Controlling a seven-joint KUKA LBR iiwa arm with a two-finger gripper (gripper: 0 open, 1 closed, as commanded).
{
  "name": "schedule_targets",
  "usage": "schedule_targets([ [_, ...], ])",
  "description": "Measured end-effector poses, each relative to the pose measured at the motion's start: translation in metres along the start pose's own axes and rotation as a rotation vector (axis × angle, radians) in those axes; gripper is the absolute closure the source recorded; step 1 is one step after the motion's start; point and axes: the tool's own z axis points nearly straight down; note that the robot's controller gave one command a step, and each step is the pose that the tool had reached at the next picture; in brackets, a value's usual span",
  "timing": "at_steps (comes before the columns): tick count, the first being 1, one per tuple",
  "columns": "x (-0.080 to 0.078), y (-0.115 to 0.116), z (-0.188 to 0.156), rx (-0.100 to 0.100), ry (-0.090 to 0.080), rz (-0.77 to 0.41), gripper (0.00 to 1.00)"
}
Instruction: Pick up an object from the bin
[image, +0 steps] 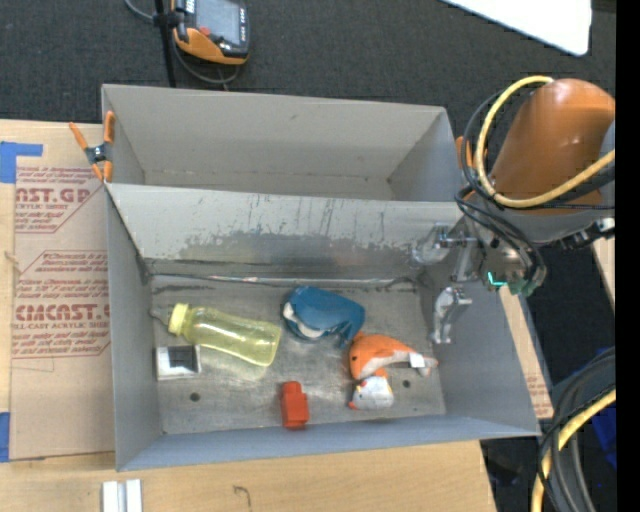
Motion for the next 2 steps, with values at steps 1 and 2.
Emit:
schedule_targets([
  [1, -0.001, 0.000, -0.002, 0.001, -0.005, -0.001, 0.00],
  [2, -0.001, 0.008, 0.057, 0.001, -0.008, -0.097, 0.00],
])
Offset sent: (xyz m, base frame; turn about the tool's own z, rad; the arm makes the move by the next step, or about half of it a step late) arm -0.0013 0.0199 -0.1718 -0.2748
